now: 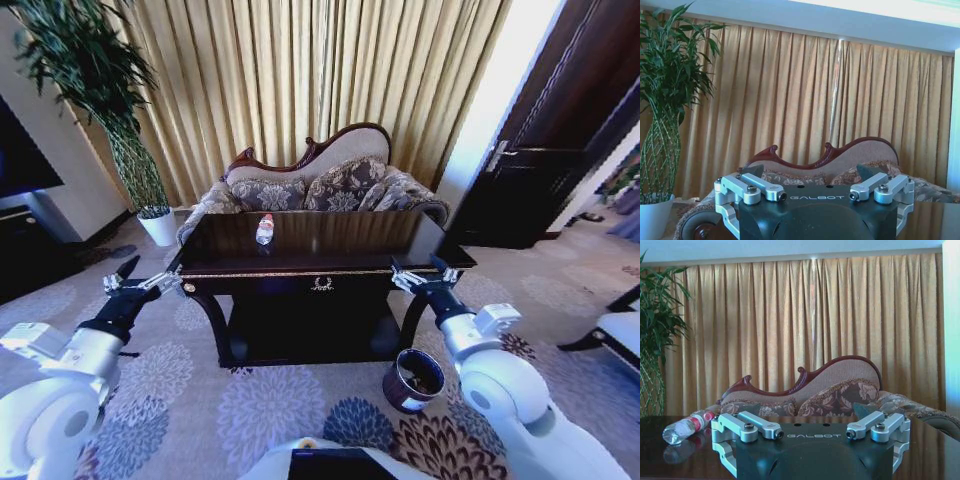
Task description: Move to the front of the table and place the trash on the table into the trash bin.
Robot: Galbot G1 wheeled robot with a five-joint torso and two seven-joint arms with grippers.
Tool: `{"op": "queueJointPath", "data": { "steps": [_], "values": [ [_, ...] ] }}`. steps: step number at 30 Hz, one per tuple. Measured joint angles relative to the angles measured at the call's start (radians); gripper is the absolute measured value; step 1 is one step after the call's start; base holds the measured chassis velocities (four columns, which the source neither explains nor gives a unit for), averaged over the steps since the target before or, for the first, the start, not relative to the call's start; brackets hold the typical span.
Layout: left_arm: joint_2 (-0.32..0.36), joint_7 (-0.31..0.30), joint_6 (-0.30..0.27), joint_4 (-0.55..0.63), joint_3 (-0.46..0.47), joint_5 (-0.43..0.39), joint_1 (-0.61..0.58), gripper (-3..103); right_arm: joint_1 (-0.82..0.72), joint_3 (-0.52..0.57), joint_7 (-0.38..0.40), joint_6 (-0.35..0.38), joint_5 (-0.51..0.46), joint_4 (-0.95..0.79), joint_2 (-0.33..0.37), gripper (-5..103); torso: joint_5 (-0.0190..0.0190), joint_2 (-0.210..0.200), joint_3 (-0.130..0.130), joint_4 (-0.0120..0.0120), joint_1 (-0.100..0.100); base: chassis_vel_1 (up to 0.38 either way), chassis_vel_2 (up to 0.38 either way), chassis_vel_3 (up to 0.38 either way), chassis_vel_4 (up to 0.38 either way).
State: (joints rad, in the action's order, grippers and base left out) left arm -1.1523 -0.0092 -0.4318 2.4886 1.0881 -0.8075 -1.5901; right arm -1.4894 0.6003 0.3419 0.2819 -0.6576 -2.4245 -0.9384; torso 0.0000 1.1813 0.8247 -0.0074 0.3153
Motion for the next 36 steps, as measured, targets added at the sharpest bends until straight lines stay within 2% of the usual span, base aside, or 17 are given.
{"op": "queueJointPath", "data": {
  "steps": [21, 25, 28, 29, 31, 32, 36],
  "values": [
    [0.003, -0.008, -0.001, -0.017, -0.014, 0.003, 0.005, 100, 0.0, -0.017, 0.0, -0.003, 0.013, 0.003, -0.003, 100, 0.0001, -0.001, 0.0, 0.0, 0.001, -0.174, 0.164, 0.176, -0.169],
    [0.047, -0.032, -0.001, -0.084, -0.034, -0.001, 0.039, 100, -0.003, -0.019, -0.003, -0.017, 0.002, 0.005, -0.003, 100, -0.0003, 0.0, 0.0, 0.0001, 0.0, -0.008, 0.013, 0.0, -0.003],
    [0.123, -0.052, -0.005, -0.152, -0.046, -0.062, 0.093, 100, -0.004, -0.025, -0.004, -0.019, -0.004, 0.01, -0.008, 100, -0.0001, 0.0, 0.0, -0.0001, 0.0, 0.0, 0.0, 0.0, 0.0],
    [0.123, -0.052, -0.005, -0.152, -0.046, -0.062, 0.093, 100, -0.004, -0.025, -0.004, -0.019, -0.004, 0.01, -0.008, 100, -0.0001, 0.0, 0.0, -0.0001, 0.0, 0.0, 0.0, 0.0, 0.0],
    [0.197, -0.081, -0.014, -0.229, -0.069, -0.116, 0.149, 100, -0.004, -0.037, -0.005, -0.019, -0.005, 0.012, -0.009, 100, -0.0005, 0.0, 0.0, 0.0, 0.0, 0.0, 0.0, 0.0, 0.0],
    [0.197, -0.081, -0.014, -0.229, -0.069, -0.116, 0.149, 100, -0.004, -0.037, -0.005, -0.019, -0.005, 0.012, -0.009, 100, -0.0005, 0.0, 0.0, 0.0, 0.0, 0.0, 0.0, 0.0, 0.0],
    [0.299, -0.111, -0.016, -0.321, -0.102, -0.16, 0.23, 100, -0.003, -0.043, -0.007, -0.019, -0.006, 0.015, -0.008, 100, -0.0002, 0.0, 0.0, 0.0, 0.0, 0.0, 0.0, 0.0, 0.0]
  ]
}}
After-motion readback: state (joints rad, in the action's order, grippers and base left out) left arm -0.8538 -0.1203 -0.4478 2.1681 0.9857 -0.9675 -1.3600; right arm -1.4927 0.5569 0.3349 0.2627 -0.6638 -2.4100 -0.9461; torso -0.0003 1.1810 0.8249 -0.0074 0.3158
